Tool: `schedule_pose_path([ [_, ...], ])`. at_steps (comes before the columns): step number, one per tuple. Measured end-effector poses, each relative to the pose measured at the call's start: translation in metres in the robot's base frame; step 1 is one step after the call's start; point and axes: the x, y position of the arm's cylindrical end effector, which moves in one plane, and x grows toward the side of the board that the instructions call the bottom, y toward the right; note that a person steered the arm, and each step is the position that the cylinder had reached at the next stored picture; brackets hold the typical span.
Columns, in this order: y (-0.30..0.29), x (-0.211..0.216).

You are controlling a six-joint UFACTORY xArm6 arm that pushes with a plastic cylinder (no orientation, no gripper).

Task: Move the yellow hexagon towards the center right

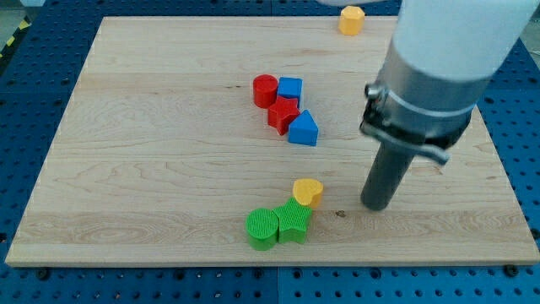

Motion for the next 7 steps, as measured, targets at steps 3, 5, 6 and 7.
schedule_pose_path([
  [3, -0.01, -0.242],
  [5, -0.097, -0.352],
  [6, -0.097, -0.352],
  [7, -0.084, -0.352],
])
